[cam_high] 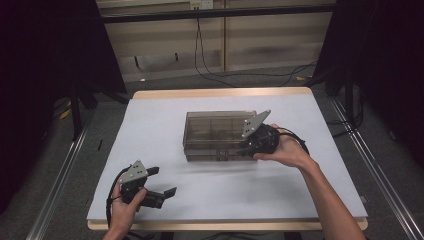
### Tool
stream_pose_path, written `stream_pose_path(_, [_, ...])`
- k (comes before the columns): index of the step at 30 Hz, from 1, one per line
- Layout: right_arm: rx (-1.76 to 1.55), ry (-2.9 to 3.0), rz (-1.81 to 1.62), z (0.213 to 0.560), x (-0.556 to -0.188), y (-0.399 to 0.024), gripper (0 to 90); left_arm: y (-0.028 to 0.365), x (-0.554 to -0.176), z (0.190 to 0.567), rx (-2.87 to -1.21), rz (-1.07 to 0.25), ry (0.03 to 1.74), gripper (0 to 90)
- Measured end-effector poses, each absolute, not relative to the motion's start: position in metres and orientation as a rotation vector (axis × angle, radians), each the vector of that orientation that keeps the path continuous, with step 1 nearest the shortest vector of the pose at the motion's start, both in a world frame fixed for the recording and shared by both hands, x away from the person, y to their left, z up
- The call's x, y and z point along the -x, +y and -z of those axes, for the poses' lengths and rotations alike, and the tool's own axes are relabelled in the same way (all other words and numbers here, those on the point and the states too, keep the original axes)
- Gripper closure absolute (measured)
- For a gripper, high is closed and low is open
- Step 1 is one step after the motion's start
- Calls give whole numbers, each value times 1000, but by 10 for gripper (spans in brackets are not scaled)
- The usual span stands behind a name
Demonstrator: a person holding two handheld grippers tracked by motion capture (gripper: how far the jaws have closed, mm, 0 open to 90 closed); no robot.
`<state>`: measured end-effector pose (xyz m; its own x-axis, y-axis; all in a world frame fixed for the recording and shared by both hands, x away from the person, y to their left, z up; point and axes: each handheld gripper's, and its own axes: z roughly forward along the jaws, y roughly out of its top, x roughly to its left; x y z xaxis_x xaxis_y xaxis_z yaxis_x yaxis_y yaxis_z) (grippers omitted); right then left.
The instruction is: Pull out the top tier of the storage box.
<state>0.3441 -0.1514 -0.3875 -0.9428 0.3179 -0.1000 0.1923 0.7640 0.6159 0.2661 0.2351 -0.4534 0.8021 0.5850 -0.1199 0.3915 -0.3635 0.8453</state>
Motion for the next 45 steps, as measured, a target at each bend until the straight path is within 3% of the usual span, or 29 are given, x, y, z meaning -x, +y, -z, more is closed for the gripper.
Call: stream_pose_path(45, [-264, 2860, -870, 395, -344, -140, 852, 237, -265, 453, -1999, -256, 723, 23])
